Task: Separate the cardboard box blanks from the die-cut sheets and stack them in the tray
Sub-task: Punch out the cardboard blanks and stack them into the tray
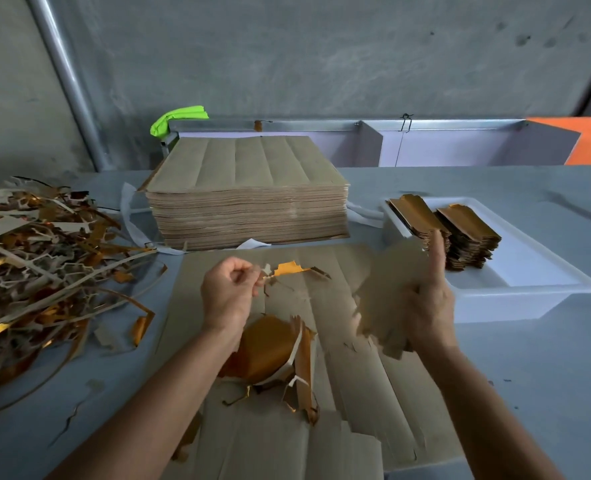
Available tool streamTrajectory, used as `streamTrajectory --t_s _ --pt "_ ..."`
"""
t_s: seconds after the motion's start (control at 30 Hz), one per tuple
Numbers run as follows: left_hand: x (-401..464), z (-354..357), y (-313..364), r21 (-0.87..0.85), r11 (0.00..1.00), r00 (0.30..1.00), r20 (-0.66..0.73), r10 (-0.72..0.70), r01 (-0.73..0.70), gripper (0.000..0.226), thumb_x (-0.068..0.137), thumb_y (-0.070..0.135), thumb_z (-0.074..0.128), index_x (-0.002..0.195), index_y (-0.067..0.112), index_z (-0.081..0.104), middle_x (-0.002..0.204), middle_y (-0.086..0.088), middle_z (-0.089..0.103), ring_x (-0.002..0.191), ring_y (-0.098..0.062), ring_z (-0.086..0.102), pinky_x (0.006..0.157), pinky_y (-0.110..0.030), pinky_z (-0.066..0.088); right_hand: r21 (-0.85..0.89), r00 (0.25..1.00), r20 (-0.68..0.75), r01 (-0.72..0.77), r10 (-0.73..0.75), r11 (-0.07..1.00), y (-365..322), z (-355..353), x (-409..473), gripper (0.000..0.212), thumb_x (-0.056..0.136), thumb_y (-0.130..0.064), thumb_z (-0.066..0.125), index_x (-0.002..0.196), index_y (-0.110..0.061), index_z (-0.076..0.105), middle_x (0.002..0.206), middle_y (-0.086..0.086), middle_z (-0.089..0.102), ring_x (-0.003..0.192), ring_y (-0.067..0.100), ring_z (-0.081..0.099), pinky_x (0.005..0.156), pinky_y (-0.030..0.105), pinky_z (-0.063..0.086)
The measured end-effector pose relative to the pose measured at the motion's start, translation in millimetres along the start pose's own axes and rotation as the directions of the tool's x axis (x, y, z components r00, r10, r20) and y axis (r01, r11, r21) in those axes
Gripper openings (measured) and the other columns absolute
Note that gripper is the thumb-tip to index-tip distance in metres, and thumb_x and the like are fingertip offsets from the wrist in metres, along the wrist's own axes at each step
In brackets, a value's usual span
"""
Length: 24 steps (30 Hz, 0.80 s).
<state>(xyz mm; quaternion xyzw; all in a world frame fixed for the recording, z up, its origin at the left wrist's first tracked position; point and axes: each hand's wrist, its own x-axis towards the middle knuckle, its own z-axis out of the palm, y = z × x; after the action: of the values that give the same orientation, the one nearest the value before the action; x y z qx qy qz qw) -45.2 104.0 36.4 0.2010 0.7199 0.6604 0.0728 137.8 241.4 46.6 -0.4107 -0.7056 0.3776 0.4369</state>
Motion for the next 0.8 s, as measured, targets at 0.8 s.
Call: streamTrajectory --t_s 0.8 --pt "-68 -16 1 -0.005 0.970 0.722 0.669 -0.176 0.241 0.016 0.077 0.029 0.068 0.069 0.016 0.061 0.064 0.000 0.059 0.057 -0.009 0.056 0.051 -0.019 0.043 -0.283 0.778 0.628 0.211 0.014 0.936 -23 24 -44 0.036 0.084 -0.050 0.059 0.073 -0.016 0.066 0.066 -0.005 0.059 0.059 0.008 0.056 0.056 0.022 0.046"
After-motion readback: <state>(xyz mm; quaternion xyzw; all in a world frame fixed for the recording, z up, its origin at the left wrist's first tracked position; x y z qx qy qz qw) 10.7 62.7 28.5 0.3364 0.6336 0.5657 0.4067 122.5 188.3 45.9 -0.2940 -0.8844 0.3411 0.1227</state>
